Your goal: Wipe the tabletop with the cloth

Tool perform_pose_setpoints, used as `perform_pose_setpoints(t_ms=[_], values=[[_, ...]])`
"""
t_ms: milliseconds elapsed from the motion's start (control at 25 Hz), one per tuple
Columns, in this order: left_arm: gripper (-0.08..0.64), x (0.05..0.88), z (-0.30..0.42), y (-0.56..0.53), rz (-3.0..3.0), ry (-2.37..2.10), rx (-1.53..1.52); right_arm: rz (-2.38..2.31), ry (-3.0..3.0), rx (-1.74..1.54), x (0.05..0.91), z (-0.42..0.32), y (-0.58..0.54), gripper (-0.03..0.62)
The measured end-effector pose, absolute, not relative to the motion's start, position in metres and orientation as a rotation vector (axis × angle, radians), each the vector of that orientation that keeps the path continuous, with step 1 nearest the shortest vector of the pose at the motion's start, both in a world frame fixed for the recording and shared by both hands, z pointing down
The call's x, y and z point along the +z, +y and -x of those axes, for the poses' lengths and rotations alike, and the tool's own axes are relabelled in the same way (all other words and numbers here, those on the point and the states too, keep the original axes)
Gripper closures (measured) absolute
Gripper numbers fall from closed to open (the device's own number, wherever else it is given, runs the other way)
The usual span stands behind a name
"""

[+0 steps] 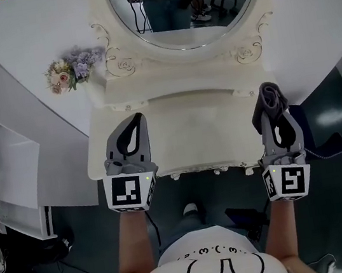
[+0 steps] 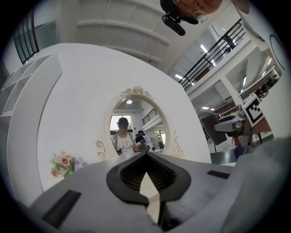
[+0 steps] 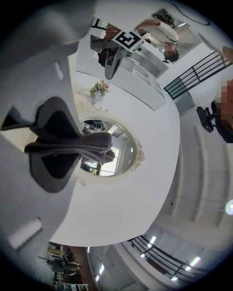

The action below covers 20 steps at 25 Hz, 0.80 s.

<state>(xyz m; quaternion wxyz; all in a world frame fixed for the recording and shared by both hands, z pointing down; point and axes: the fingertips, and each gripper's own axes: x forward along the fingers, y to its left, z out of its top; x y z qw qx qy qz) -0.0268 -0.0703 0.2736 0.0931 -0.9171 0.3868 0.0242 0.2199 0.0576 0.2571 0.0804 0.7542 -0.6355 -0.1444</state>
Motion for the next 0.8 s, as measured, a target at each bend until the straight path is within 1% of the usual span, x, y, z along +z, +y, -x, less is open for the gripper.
perform_pose_setpoints(t_ms=[800], values=[[0.563, 0.257, 0.011, -0.036, 2.69, 1.21, 0.119, -2.205, -1.934, -0.47, 0.237, -0.232, 0.088, 0.508]])
